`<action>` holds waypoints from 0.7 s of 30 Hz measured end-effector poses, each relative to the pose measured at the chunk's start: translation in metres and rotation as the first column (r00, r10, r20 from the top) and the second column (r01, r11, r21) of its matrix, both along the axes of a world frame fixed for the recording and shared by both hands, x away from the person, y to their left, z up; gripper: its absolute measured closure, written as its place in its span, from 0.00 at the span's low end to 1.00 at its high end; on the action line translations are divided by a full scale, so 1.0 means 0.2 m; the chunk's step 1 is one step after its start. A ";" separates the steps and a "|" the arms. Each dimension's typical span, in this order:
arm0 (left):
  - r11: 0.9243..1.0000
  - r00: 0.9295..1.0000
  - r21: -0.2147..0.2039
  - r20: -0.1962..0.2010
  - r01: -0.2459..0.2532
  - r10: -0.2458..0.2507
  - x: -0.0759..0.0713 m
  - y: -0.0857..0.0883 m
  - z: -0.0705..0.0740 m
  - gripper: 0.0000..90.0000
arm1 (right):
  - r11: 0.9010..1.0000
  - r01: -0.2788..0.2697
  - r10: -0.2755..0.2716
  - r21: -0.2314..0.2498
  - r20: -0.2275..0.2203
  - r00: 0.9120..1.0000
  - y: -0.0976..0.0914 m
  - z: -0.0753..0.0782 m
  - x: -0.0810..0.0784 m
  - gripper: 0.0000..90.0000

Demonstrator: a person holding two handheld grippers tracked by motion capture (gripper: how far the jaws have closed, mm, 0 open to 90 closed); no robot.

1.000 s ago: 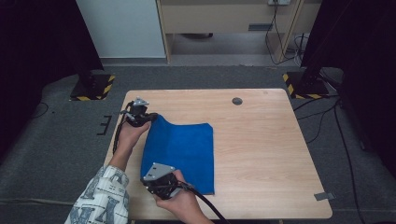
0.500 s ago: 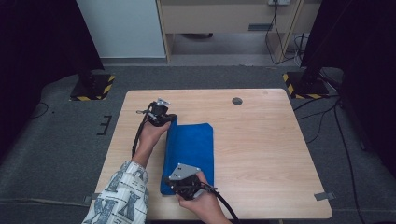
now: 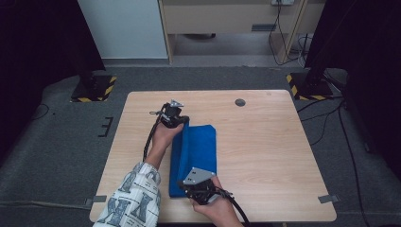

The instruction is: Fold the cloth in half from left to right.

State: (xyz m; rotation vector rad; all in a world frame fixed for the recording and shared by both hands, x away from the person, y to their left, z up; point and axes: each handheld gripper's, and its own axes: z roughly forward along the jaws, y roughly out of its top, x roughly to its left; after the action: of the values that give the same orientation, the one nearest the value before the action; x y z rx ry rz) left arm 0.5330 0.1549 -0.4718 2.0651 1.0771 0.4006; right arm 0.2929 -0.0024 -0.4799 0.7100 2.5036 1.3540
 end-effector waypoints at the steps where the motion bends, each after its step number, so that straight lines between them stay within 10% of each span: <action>1: 1.000 1.000 -0.001 -0.001 0.004 -0.004 0.00 -0.01 0.00 0.99 | 1.000 0.003 -0.003 0.000 -0.003 1.000 -0.01 0.00 0.00 0.99; 21: 0.999 0.999 -0.025 -0.018 0.035 -0.036 -0.01 -0.15 -0.02 0.99 | 1.000 0.021 -0.021 -0.006 -0.005 1.000 -0.13 0.00 -0.04 0.99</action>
State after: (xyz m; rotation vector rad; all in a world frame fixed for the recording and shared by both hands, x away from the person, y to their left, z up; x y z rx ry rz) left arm 0.5302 0.1258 -0.4765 2.0663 1.0493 0.3495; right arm 0.2855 -0.0277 -0.4801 0.7375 2.4958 1.3391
